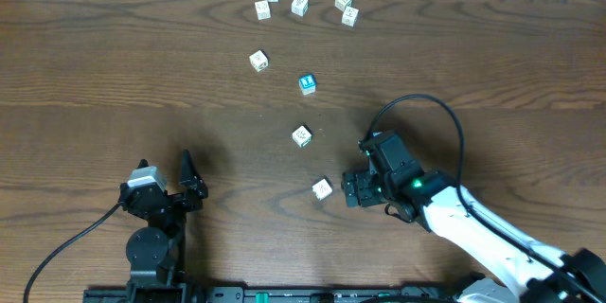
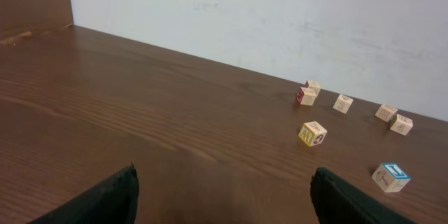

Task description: Lift 5 blocks

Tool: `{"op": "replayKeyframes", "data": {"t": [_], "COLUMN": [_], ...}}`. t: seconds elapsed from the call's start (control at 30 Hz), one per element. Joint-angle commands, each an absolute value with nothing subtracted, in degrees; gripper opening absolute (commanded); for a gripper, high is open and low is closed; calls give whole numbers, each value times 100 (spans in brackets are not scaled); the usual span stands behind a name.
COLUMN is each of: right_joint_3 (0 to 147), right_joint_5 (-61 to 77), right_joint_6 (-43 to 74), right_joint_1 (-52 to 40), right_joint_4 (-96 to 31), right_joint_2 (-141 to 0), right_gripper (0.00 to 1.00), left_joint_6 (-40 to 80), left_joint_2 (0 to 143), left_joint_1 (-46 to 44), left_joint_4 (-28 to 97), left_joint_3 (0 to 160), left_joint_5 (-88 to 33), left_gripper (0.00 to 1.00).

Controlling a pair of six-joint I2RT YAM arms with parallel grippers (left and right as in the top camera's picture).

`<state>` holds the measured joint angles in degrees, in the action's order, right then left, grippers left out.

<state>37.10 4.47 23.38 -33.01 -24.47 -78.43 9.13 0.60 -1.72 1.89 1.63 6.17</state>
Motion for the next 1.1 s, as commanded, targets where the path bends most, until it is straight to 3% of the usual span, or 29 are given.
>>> {"op": "replayKeyframes", "data": {"t": [0.0, 0.07, 0.13, 0.17, 0.23, 0.33, 0.37, 0.43, 0.47, 0.5, 0.57, 0.6, 0.87, 1.07], "right_joint_3": [4298, 4648, 4969, 5122, 5371, 5693, 5769, 5808, 5806, 5806, 5798, 5793, 5680, 4737], "right_joint_5": [301, 141, -23, -62, -54, -54, -51, -38, -38, -45, -137, -252, -810, -519], "right_joint_6": [2202, 2204, 2202, 2189, 1959, 1557, 1485, 1450, 1470, 1581, 1846, 2005, 2902, 3369], "right_joint_1": [-3299, -3299, -3299, -3299, -3299, -3299, -3301, -3299, -3299, -3299, -3299, -3301, -3468, -3809], "right_joint_4": [-2768, -3127, -3295, -3299, -3225, -3229, -3258, -3312, -3378, -3516, -3809, -3966, -5266, -4711], "right_joint_2": [-7612, -7594, -7601, -7605, -7649, -7856, -7948, -8071, -8108, -8165, -8178, -8176, -8130, -8128], "right_gripper": [78, 55, 24, 18, 20, 56, 63, 66, 61, 49, 5, 1, 1, 1], "left_joint_6": [880, 880, 880, 880, 880, 880, 880, 880, 880, 880, 880, 880, 880, 880], "left_joint_2": [27, 27, 27, 27, 27, 27, 27, 27, 27, 27, 27, 27, 27, 27], "left_joint_1": [-185, -185, -185, -185, -185, -185, -185, -185, -185, -185, -185, -185, -185, -185], "left_joint_4": [362, 362, 362, 362, 364, 362, 364, 362, 362, 362, 362, 364, 362, 362], "left_joint_3": [23, 23, 23, 23, 23, 23, 23, 23, 23, 23, 23, 23, 23, 23], "left_joint_5": [683, 683, 683, 683, 683, 683, 683, 683, 683, 683, 683, 683, 683, 683], "left_gripper": [79, 79, 79, 79, 79, 79, 79, 79, 79, 79, 79, 79, 79, 79]}}
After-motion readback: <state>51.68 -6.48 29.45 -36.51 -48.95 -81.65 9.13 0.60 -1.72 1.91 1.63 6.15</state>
